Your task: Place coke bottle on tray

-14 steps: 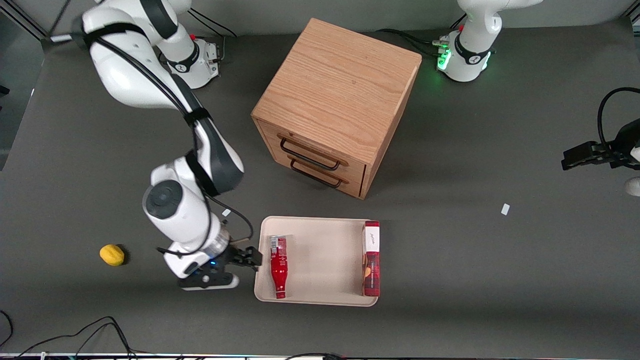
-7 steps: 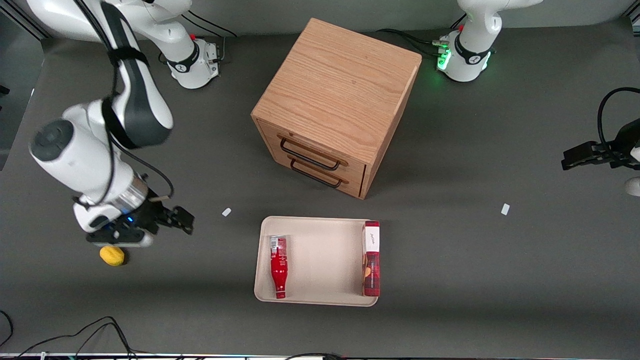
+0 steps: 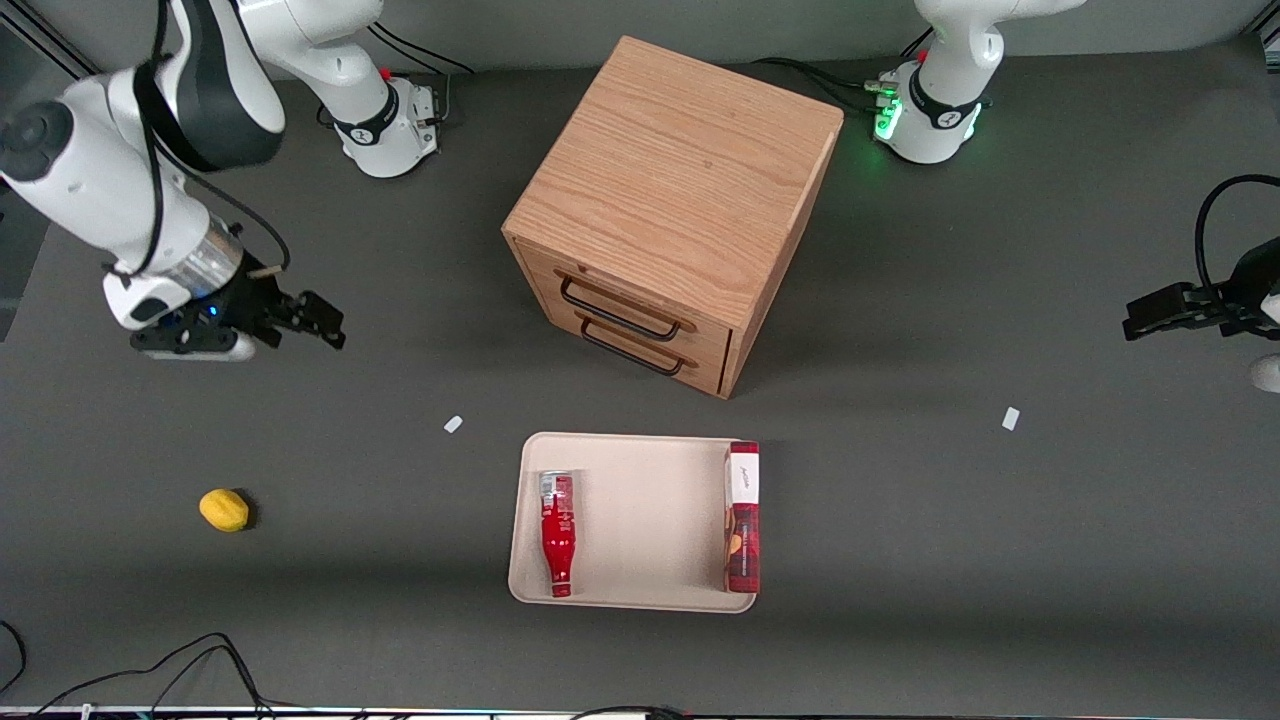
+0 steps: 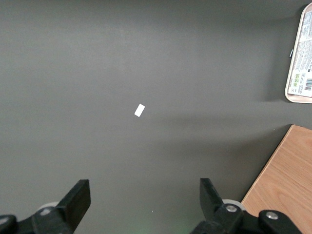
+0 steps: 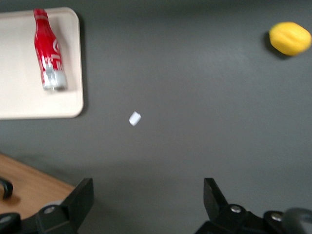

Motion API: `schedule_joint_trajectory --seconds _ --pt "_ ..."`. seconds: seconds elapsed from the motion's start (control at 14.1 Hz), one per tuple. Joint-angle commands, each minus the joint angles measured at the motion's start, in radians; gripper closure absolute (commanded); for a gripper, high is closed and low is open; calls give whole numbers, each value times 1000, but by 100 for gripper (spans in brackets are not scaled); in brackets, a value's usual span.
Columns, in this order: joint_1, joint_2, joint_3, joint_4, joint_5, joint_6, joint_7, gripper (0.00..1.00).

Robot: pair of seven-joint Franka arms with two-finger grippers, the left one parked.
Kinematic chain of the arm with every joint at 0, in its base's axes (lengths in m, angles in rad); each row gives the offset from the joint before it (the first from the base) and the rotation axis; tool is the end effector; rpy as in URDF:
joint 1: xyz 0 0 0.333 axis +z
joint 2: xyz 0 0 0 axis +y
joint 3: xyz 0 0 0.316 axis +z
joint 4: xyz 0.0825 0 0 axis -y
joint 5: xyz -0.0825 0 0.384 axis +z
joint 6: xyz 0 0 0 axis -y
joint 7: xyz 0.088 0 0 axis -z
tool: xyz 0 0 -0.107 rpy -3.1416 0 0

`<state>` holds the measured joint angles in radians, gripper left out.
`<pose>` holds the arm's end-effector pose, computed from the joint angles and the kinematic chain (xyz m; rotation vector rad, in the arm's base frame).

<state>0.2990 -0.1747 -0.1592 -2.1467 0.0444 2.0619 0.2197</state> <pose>0.5048 0.0704 0.4848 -3.0536 0.1497 -0.1130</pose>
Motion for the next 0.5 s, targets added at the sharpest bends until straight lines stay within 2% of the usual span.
schedule_joint_trajectory --seconds 0.0,0.21,0.43 --pt "9 -98 -32 -10 -56 -103 -17 0" --pt "11 -65 -72 132 -86 -267 -17 0" --pt "9 -42 -92 205 -92 -324 -20 0"
